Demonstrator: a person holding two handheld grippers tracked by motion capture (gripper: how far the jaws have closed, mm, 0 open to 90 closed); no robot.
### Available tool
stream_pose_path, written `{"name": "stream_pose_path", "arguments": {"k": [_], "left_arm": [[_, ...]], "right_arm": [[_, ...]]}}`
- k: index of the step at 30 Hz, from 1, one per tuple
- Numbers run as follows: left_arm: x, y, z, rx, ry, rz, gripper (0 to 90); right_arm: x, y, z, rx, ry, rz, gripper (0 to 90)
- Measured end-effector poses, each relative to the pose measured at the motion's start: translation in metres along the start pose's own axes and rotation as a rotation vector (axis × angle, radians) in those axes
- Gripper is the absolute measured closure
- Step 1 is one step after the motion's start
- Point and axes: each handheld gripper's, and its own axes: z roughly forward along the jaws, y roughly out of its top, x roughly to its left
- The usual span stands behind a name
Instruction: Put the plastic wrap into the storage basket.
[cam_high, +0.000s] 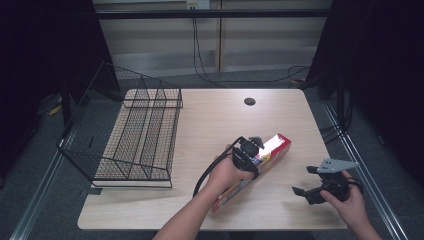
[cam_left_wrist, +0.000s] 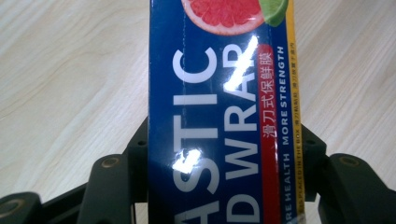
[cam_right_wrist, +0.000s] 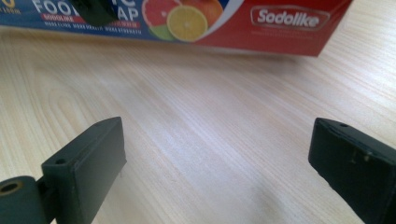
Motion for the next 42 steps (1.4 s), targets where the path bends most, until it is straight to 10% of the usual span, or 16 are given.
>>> {"name": "stream_pose_path", "arguments": {"k": [42], "left_arm": [[0.041,-0.011,-0.079,0.0,0.073,-0.123,42.2]], "right_arm": [[0.002,0.001,0.003,0.009,0.003,-0.016,3.7]]}}
